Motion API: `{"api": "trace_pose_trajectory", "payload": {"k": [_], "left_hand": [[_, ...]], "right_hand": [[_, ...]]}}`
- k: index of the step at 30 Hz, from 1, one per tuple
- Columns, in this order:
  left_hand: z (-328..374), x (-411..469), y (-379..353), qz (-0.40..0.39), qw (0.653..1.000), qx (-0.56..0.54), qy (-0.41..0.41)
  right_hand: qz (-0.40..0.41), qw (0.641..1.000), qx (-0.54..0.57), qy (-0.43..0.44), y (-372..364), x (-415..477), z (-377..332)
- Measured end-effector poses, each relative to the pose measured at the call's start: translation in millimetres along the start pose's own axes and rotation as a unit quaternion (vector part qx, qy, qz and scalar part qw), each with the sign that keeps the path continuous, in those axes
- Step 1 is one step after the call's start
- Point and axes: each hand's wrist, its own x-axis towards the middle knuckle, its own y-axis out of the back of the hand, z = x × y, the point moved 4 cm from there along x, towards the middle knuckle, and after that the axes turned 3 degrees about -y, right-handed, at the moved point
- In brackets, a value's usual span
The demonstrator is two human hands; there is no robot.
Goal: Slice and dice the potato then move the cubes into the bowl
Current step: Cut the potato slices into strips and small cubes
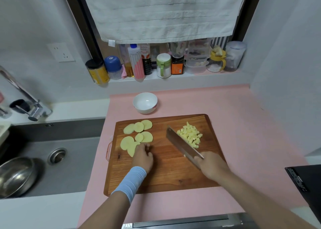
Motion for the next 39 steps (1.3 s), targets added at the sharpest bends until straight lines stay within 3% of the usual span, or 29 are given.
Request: {"api": "trace_pose_trajectory", "payload": {"k": [4,9,14,18,24,28,34,39], "left_hand": [[6.8,4.3,-8.1,-0.028,0.998,0.045,-0.041],[5.3,29.1,3.9,0.016,0.978,0.182,-0.104],[-14.8,68.4,21.1,0.004,0.958,0.288,-0.016],[-19.9,84.0,24.4,0.006,0.947,0.319,-0.031],[-23.6,79.2,28.0,0.032,0.96,0.267,-0.076],[-23.5,67.2,19.4,0.059,0.988,0.067,-0.129],[-6.5,31.1,-29.5,0.003,0.937,0.041,-0.346],[-16.1,0.7,-55.3,-0.008,0.901,0.061,-0.428]], "right_hand": [[0.011,1.0,0.007,-0.007,14.3,21.3,0.1],[-0.001,0.999,0.039,0.014,9.1,20.6,-19.3],[-0.017,0.995,0.095,0.03,-5.1,15.4,-44.1],[-0.024,0.994,0.107,0.029,-14.8,19.6,-51.2],[-0.016,0.994,0.108,0.018,-18.3,28.2,-47.8],[-0.013,0.994,0.106,0.018,-13.2,30.9,-44.7],[-0.012,0.996,0.092,0.016,-10.1,25.9,-37.4],[-0.02,0.998,0.058,0.028,-9.4,17.5,-30.2]]}}
